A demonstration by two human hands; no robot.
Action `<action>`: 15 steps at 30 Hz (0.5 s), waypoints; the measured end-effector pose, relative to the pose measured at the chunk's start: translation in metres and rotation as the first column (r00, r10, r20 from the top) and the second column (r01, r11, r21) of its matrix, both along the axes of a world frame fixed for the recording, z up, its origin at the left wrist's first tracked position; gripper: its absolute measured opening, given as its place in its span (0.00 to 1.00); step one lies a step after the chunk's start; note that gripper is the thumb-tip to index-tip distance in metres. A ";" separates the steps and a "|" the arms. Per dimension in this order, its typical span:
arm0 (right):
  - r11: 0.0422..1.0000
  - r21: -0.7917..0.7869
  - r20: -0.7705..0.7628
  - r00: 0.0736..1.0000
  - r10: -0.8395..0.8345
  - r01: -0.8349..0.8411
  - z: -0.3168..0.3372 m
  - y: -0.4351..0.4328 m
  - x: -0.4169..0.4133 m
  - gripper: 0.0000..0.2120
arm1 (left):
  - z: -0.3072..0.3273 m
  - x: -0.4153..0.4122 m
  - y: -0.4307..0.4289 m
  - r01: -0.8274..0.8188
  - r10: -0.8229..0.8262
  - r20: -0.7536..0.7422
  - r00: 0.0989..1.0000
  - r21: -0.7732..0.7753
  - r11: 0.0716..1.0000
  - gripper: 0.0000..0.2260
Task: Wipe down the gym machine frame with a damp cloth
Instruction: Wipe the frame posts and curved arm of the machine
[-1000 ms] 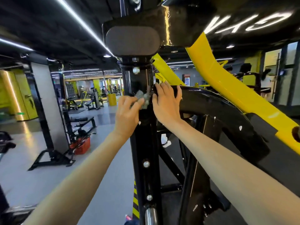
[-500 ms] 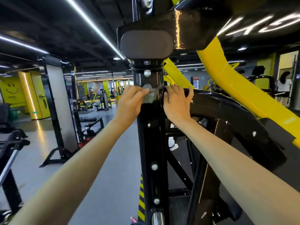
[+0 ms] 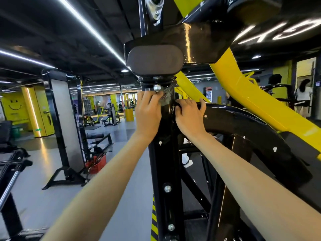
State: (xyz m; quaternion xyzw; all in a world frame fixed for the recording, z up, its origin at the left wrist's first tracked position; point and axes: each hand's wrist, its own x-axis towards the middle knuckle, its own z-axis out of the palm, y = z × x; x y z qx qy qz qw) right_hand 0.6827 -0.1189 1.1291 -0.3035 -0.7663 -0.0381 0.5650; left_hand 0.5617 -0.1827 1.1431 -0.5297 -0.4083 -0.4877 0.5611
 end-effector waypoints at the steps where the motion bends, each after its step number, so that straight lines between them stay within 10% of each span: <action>1: 1.000 0.000 -0.011 1.000 -0.008 0.008 -0.001 0.000 -0.001 0.15 | -0.001 0.009 0.002 0.047 -0.047 0.076 0.996 0.006 0.999 0.06; 5: 1.000 -0.002 -0.054 0.999 0.004 -0.005 -0.002 -0.002 -0.004 0.14 | -0.008 0.026 -0.007 0.314 -0.347 0.528 0.775 0.153 0.937 0.07; 9: 1.000 0.018 -0.062 0.998 0.020 -0.019 -0.003 0.000 -0.004 0.14 | 0.010 0.039 -0.006 0.360 -0.426 0.636 0.644 0.239 0.902 0.12; 15: 0.999 -0.027 -0.016 0.999 0.046 -0.047 -0.002 -0.002 0.000 0.14 | 0.017 0.003 -0.030 0.371 -0.333 0.541 0.773 0.041 0.928 0.12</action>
